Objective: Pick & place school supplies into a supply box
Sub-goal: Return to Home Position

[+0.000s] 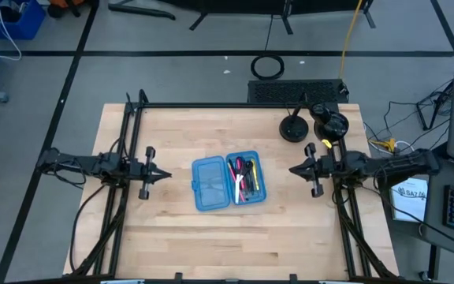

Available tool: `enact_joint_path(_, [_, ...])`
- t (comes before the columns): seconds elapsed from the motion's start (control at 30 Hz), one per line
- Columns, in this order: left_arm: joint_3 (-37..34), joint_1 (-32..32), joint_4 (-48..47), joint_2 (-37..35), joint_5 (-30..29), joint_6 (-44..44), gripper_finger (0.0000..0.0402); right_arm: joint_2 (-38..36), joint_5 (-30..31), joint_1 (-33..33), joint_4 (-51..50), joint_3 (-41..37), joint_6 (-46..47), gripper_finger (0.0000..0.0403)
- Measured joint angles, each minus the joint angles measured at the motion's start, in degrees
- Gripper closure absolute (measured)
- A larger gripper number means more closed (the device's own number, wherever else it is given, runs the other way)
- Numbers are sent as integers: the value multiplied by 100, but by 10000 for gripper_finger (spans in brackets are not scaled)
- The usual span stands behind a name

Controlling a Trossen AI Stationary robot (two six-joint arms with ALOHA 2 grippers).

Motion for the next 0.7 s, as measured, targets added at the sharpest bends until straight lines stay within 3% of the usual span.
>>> enact_joint_path(0.27, [1,-23,-27,0,-44,60,401,-1717,198,-2,-1723,0,-60,403])
enact_joint_path(0.7, [2,-19,-82,7,148,-298,400,-1716,215,-7,-2009,31,69,403])
